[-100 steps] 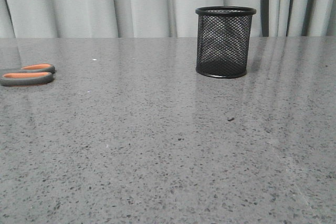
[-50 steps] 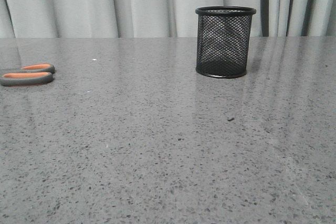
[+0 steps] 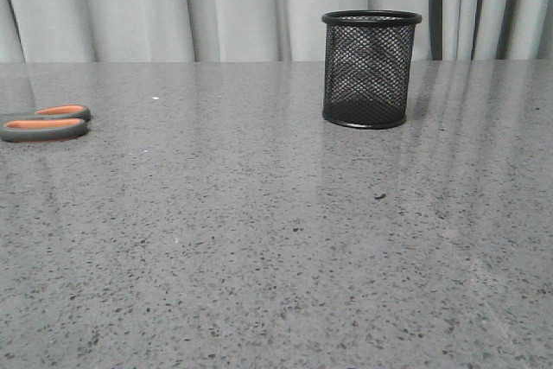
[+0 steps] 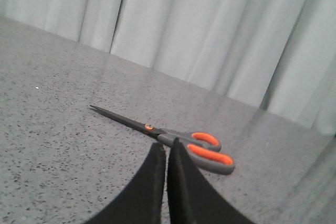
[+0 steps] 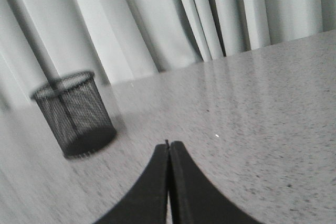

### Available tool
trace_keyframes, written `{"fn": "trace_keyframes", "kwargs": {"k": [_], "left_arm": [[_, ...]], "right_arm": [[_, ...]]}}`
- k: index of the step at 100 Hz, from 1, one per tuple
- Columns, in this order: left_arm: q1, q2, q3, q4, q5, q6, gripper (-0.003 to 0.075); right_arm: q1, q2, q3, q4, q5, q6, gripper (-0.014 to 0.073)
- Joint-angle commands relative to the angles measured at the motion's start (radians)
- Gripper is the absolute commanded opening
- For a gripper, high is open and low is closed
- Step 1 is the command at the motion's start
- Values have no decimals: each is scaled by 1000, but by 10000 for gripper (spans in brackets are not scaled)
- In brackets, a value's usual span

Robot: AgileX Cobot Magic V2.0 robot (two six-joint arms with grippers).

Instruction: Put scissors into bucket

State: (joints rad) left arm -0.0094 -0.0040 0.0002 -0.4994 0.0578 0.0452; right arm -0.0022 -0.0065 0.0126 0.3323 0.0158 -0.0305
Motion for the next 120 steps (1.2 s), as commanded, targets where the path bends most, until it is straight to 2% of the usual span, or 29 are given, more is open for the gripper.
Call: {"fn": "trace_keyframes", "kwargs": {"k": [1, 8, 22, 39, 59, 76, 97, 104, 108, 120], "left_arm": [[0, -26, 11, -140, -106, -11, -20], [0, -26, 2, -186, -108, -11, -20], [0, -25, -65, -185, -39, -11, -20], [0, 32, -219, -77, 74, -9, -21], [0, 251, -500, 160, 312, 14, -20], [0, 456, -694, 175, 521, 120, -20], [0, 602, -805, 175, 598, 127, -20], [0, 627, -822, 169, 604, 154, -15], [0, 639, -832, 167, 603, 167, 3], [0, 665, -855, 160, 603, 177, 124]], "right_arm": [[-4, -20, 23, 152, -127, -4, -58], [-4, -20, 10, 218, -129, -4, -58], [-4, -15, -56, 222, -29, -4, -57], [-4, 75, -189, 169, 119, -4, -56], [-4, 320, -412, 48, 321, -4, -56], [-4, 540, -619, -12, 519, -4, -57], [4, 680, -737, -13, 580, -82, -43], [10, 706, -757, -11, 596, -90, 6], [13, 723, -764, -8, 604, -90, 66], [19, 765, -787, -8, 608, -90, 352]]}}
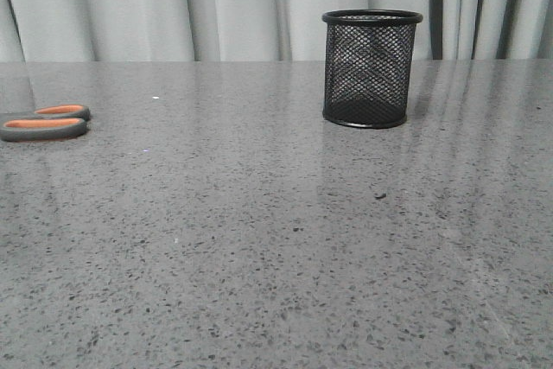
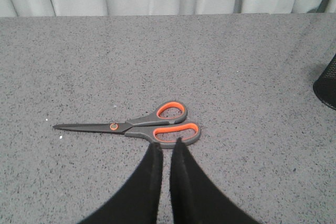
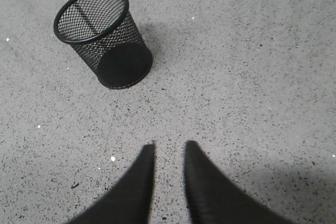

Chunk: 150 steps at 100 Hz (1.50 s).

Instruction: Put scissors into bucket

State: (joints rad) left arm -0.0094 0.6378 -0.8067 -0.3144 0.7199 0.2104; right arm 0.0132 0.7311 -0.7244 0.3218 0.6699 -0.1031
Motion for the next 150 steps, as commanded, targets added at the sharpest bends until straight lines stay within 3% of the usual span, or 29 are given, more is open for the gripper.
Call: {"fn": "trace_keyframes", "kwargs": {"k": [1, 8, 20, 32, 53, 84, 98, 150], "left_arm": [[0, 25, -49, -25, -59, 11, 145], [0, 37, -58, -25, -58, 11, 259], [0, 63, -71, -25, -58, 11, 391], [0, 111, -104, -30, -36, 57, 376], [0, 305, -249, -32, 90, 282, 363], [0, 660, -456, -32, 300, 863, 364], [0, 783, -524, -32, 343, 1045, 364], [0, 1068, -683, 74, 442, 1247, 367]], "right_arm": [[4, 32, -53, 2, -43, -17, 386], [4, 46, -61, 4, -43, -17, 490], [4, 58, -72, 4, -50, -17, 493], [4, 59, -77, 4, -54, -28, 476], [4, 59, -77, 4, -57, -60, 464], [4, 59, -77, 4, -51, -74, 464], [4, 59, -77, 4, -48, -81, 464], [4, 73, -77, 4, -45, -95, 464]]}}
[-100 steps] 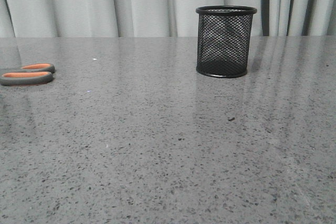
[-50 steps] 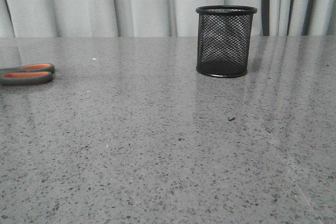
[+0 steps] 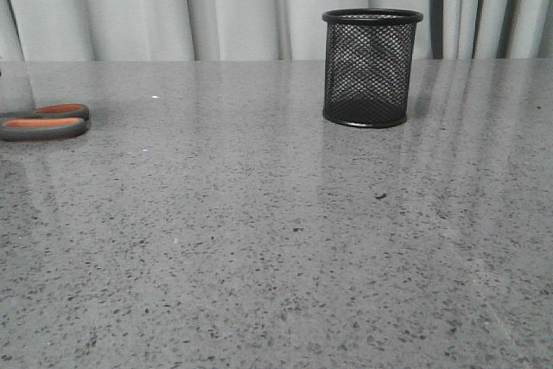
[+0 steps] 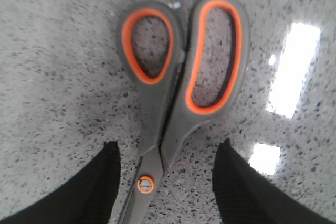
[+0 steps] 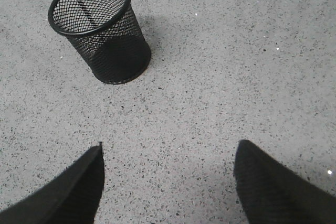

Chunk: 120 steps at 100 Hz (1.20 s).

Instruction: Put scissors into bucket

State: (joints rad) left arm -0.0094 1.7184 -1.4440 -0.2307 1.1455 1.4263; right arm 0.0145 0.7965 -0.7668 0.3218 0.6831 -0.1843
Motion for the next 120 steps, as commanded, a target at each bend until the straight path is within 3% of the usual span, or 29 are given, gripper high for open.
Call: {"fn": "trace_keyframes", "kwargs": {"k": [1, 61, 85, 102, 111, 120], "left_arm": [[0, -6, -45, -10, 16, 36, 367], [0, 85, -74, 4, -6, 108, 367], [0, 136, -120, 4, 120, 108, 367], [0, 138, -122, 4, 119, 108, 366], [0, 138, -122, -4, 119, 108, 324], [0, 138, -122, -11, 119, 108, 202]], "right_arm": [[2, 11, -34, 4, -59, -14, 464], [14, 64, -34, 4, -55, -24, 464], [22, 64, -34, 4, -52, -24, 464], [22, 64, -34, 4, -43, -24, 464], [22, 64, -34, 4, -43, -24, 464], [22, 64, -34, 4, -43, -24, 464]]}}
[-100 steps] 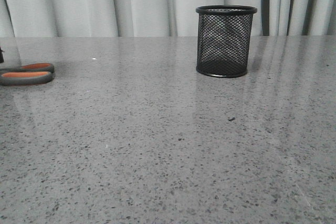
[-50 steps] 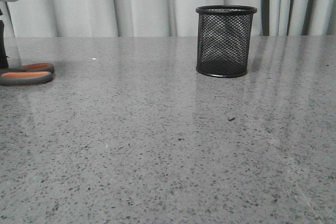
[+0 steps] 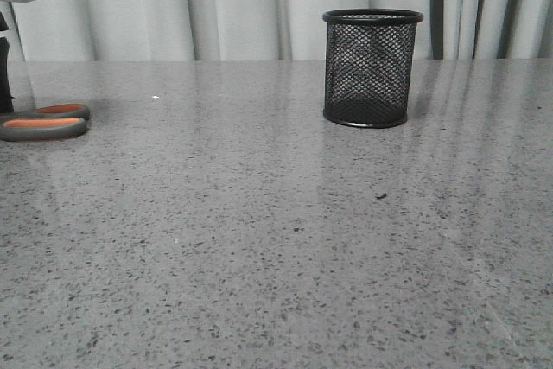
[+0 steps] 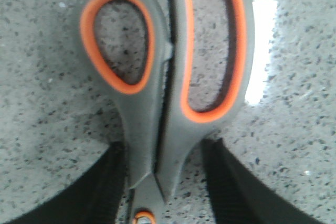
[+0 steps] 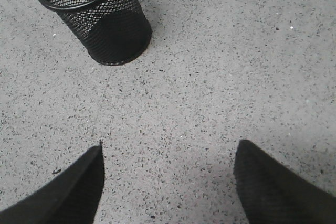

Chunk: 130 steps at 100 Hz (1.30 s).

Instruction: Put scissors into bucket

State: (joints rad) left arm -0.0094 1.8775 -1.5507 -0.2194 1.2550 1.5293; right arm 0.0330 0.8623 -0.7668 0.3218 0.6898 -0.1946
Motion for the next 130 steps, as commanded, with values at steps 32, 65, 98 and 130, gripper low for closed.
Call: {"fn": "trace_keyframes", "kwargs": {"k": [32, 65, 98, 130], "left_arm": [[-1, -35, -15, -65, 10, -27, -6], [-39, -217, -71, -77, 10, -108, -6], [-323, -400, -162, -43, 8, -273, -10], [-597, -424, -243, 76, -19, -461, -10]], "right_arm": [[4, -2, -34, 4, -50, -14, 464], [4, -2, -34, 26, -52, -17, 464], [4, -2, -39, 582, -43, -362, 463], [4, 59, -172, 948, 97, -572, 463]]}}
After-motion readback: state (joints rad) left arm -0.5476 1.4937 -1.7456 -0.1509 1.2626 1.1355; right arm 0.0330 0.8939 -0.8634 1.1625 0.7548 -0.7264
